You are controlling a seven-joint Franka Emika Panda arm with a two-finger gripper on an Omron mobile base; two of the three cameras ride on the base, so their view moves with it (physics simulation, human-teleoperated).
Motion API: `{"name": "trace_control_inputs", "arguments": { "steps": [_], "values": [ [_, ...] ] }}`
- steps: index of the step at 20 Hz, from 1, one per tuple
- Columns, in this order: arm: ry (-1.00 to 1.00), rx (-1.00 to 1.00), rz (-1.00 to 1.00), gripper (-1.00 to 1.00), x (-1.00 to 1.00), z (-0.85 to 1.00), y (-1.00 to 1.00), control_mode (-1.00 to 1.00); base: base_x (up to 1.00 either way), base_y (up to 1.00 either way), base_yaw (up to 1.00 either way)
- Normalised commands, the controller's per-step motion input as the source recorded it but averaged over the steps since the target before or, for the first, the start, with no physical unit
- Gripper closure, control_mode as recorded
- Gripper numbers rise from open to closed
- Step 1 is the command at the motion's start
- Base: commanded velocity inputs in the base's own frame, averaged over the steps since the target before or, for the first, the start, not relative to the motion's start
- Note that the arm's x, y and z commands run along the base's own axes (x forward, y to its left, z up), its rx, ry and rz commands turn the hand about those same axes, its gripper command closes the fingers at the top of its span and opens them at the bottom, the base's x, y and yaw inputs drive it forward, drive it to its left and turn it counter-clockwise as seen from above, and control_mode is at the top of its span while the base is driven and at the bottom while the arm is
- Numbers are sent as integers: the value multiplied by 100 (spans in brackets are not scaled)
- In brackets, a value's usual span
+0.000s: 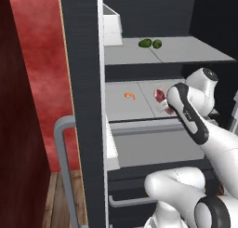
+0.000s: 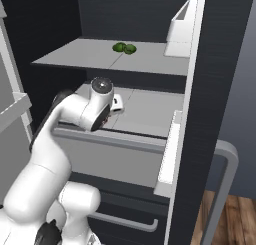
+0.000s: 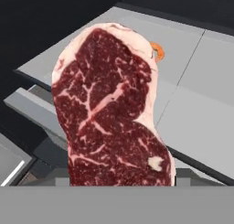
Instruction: Transport the steak and avocado to the fridge. Place the steak on the rack containing meat and place the avocado on the rack containing the vegetable, ensuring meats and vegetables are on different racks.
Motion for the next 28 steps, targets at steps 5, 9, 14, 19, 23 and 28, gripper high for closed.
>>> {"name": "trace_control_inputs", "arguments": {
  "steps": [5,9,14,19,23,28],
  "values": [
    [0,0,0,100,65,-35,-2,-100,0,0,0],
    [0,0,0,100,60,-31,0,-100,0,0,0],
    [1,0,0,100,50,-30,0,-100,0,0,0],
    [3,0,0,100,50,-35,-1,-100,0,0,0],
    [1,0,0,100,44,-32,-5,-100,0,0,0],
    [0,0,0,100,26,-23,-5,-100,0,0,0]
  ]
}}
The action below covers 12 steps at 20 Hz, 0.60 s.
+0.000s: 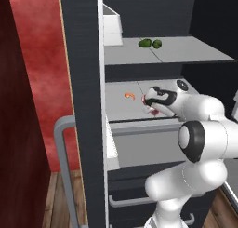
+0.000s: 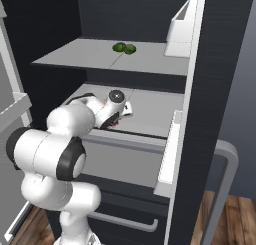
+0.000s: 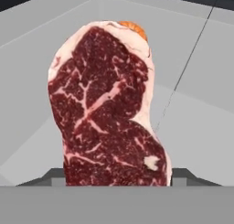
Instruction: Transport the steak and avocado to the fridge. Place the steak on the rack containing meat and place the avocado on the rack containing the vegetable, ensuring meats and vegetables are on different racks.
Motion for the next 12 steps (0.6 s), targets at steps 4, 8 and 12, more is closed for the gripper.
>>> {"name": "trace_control_inputs", "arguments": {
  "steps": [4,8,12],
  "values": [
    [0,0,0,100,24,-19,-1,-100,0,0,0],
    [0,0,0,100,28,-22,0,-100,0,0,0],
    [0,0,0,-100,27,-29,0,-100,0,0,0]
  ]
}}
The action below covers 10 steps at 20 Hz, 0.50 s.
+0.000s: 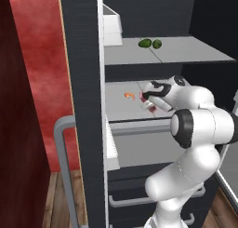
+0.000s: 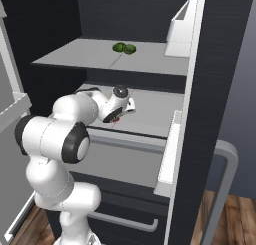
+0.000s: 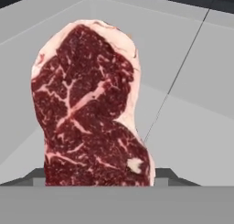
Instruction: Transport the steak and avocado to the fridge. Place the steak on the rack containing meat and place the avocado on the rack containing the vegetable, ensuring meats and vegetables are on different racks.
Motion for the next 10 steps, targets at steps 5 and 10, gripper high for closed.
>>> {"name": "trace_control_inputs", "arguments": {
  "steps": [5,10],
  "values": [
    [0,0,0,-100,4,-22,0,-100,0,0,0],
    [0,0,0,-100,0,-1,0,-100,0,0,0]
  ]
}}
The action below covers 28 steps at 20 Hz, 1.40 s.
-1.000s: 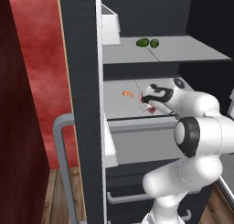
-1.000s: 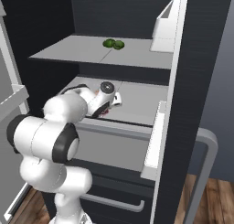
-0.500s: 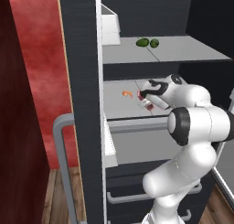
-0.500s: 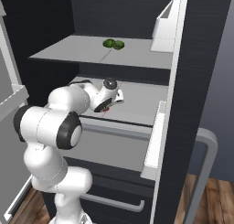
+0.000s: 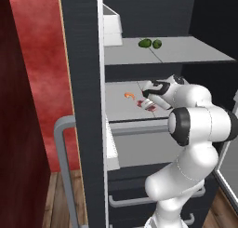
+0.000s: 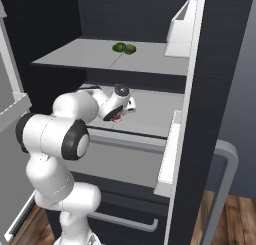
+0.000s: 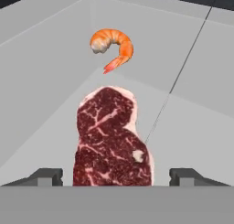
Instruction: Transport the steak and avocado to the fridge. Place the steak on the rack containing meat and place the avocado on the rack containing the vegetable, ensuring meats and vegetables are on different racks.
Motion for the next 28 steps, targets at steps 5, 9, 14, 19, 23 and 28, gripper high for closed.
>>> {"name": "trace_control_inputs", "arguments": {
  "steps": [5,9,14,19,23,28],
  "values": [
    [0,0,0,-100,-1,0,0,-100,0,0,0],
    [-6,0,0,-100,-24,7,0,-100,0,0,0],
    [-8,0,0,-100,-51,30,0,-100,0,0,0],
    [-1,0,0,-100,-52,56,0,-100,0,0,0],
    [1,0,0,-100,-79,73,0,-100,0,0,0],
    [6,0,0,-100,-96,46,0,-100,0,0,0]
  ]
}}
